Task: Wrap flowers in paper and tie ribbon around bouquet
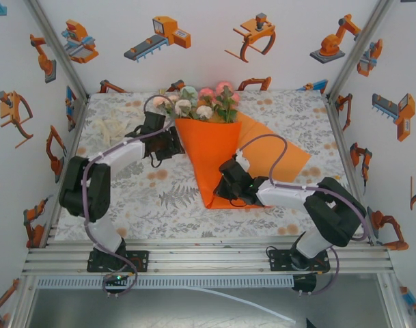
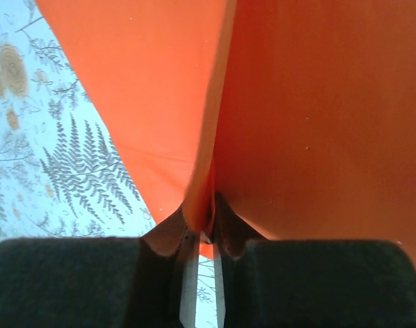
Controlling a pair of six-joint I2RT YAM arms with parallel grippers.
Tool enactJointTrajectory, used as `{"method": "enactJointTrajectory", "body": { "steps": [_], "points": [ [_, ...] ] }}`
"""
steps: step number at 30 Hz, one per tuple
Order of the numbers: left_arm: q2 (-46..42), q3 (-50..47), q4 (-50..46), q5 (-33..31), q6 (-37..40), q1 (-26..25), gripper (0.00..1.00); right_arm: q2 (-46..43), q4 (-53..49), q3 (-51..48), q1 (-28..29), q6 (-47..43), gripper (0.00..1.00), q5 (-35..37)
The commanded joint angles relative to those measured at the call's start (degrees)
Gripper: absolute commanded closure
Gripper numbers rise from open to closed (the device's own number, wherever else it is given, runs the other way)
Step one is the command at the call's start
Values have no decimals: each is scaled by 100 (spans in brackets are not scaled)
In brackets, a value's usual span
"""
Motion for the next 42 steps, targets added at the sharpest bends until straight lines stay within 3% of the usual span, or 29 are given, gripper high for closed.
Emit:
{"method": "enactJointTrajectory", "body": {
  "steps": [1,6,9,13,17,20,24,27,31,42],
  "points": [
    [341,410,669,652,-100,-9,50,-351,-463,53,-28,49,77,427],
    [868,748,716,747,-218,-36,63,-897,-1076,147,-132,-11,57,387],
    [1011,851,739,797,-274,-36,65,-1459,-1305,188,-104,-326,55,-20],
    [1223,983,737,825,-402,-36,65,-1861,-624,250,150,-545,57,-917],
    [1407,1107,684,694,-553,-37,66,-870,14,1092,299,-401,64,-1868],
    [1522,1186,605,500,-659,-20,66,222,-398,1906,280,-520,76,-1700],
    [1649,1306,500,338,-724,7,66,1241,-1298,2715,153,-1119,80,-1114],
    [1791,1485,292,236,-730,68,66,1472,-1379,2463,-116,-1171,82,-1014],
    [1871,1532,336,301,-752,179,66,1601,-1215,1985,-416,-1219,83,-1607],
    [2440,2300,238,527,-610,739,66,1053,-1080,894,-421,-1081,85,-1760]
  ]
}}
